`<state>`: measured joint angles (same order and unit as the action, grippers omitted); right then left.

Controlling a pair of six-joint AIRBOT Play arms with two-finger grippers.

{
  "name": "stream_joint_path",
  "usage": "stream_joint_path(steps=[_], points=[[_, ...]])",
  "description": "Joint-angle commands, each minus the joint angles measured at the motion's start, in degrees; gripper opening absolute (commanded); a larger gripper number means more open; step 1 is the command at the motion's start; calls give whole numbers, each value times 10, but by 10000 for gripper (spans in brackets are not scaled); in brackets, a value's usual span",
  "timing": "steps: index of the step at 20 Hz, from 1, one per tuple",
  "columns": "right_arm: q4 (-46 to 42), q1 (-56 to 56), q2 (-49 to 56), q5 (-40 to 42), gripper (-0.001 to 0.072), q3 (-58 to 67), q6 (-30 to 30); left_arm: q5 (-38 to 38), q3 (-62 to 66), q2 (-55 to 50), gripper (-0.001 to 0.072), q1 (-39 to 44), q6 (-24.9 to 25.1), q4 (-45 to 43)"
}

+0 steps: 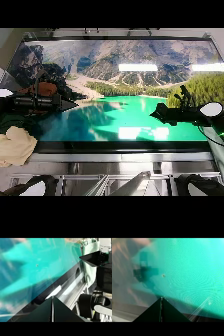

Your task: Fold the shirts.

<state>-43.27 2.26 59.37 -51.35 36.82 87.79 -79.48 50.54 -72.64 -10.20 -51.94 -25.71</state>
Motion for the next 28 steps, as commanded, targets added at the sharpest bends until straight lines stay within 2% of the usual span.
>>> stream_joint_path(steps=[1, 12, 17, 20, 23, 25, 27, 28], points=[[0, 0, 0, -1, 19, 0, 0, 0, 0, 0, 1, -1, 0, 0], [0, 0, 0, -1, 20, 0, 0, 0, 0, 0, 1, -1, 0, 0], [17, 0, 0, 47, 19, 0, 0, 1, 0, 0, 1, 0, 0, 0], [17, 0, 0, 88, 20, 0, 0, 29, 7, 0, 1, -1, 0, 3], [31, 0, 0, 107, 20, 0, 0, 96, 70, 0, 0, -30, 0, -3], [46, 0, 0, 126, 20, 0, 0, 165, 135, 0, -1, -75, 0, -8], [47, 0, 1, 126, 20, 0, -21, 253, 203, -1, 0, -143, 0, -58], [47, 0, 1, 126, 27, 0, -43, 293, 229, -5, 85, -178, 0, -99]])
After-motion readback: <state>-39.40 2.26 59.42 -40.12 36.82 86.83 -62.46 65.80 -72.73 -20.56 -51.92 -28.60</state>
